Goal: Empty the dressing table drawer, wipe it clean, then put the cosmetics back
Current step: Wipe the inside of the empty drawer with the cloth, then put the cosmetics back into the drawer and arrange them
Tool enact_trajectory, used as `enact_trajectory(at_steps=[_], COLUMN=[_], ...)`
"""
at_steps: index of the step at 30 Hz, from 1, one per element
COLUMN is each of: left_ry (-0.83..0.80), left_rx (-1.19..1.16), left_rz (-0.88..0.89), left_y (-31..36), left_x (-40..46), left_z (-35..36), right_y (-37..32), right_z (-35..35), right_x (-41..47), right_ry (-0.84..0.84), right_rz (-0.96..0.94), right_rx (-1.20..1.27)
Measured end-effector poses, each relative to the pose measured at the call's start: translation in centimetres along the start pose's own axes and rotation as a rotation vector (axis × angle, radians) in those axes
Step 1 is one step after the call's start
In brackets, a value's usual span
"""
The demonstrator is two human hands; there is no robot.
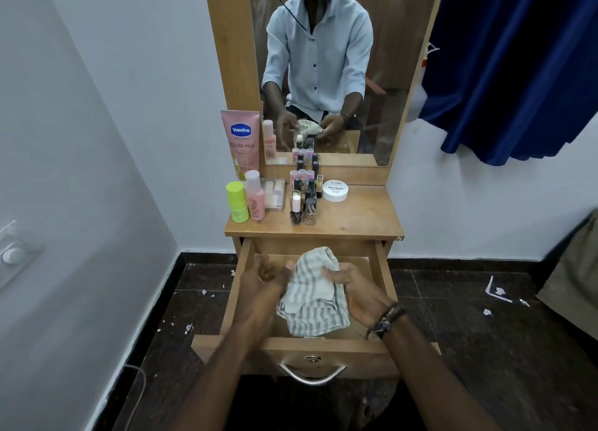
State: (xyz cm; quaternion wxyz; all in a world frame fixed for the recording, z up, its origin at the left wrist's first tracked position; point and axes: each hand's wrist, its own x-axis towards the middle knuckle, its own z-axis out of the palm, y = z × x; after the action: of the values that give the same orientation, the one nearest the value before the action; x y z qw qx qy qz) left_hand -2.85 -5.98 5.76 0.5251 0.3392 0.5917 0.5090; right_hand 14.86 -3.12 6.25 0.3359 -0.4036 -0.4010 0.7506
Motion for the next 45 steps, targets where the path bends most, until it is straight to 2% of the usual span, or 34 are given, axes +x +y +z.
enact_trajectory(at_steps=[1, 2, 4, 7, 11, 14, 19, 24, 31, 40, 45], left_ry=[-0.127, -0.217, -0.319, -0.396, -0.384, -0.391, -0.193, -0.104, -0.09, -0.07, -0.051], left_rx=[-0.196, -0.282, -0.298, -0.182, -0.036, 0.101, 0.115, 0.156, 0.357, 0.614, 0.607], left_rz=[-0.225, -0.37, -0.448, -0.344, -0.237, -0.177, 0.115, 0.309, 0.371, 0.52, 0.712], left_y=[-0.3, -0.4, -0.5, -0.9, -0.4, -0.2, 1.7, 4.6, 6.8, 4.3, 2.8], left_x=[0.5, 0.7, 0.3, 0.5, 1.0, 1.0, 1.7, 4.8, 8.8, 9.1, 6.6], left_z=[0.5, 0.8, 0.9, 1.3, 2.1, 3.3, 6.5, 10.8, 14.9, 15.7, 14.8], right_y=[0.0, 0.0, 0.1, 0.2, 1.3, 1.9, -0.2, -6.9, -11.9, -9.9, -8.5], right_z=[-0.2, -0.4, -1.0, -2.0, -4.1, -4.8, -6.1, -7.5, -8.9, -9.1, -9.6], right_x=[-0.1, -0.3, -0.8, -1.6, -1.7, -1.4, -0.6, 0.9, 4.1, 5.7, 6.0], right_ry=[-0.007, -0.007, 0.015, 0.123, 0.321, 0.475, 0.622, 0.889, 0.948, 1.076, 1.108], right_rz=[-0.006, -0.008, -0.034, -0.104, -0.082, -0.091, -0.223, -0.355, -0.274, -0.219, -0.191], right_rx=[0.059, 0.096, 0.088, -0.05, -0.036, -0.163, -0.512, -0.729, -0.767, -0.886, -1.034])
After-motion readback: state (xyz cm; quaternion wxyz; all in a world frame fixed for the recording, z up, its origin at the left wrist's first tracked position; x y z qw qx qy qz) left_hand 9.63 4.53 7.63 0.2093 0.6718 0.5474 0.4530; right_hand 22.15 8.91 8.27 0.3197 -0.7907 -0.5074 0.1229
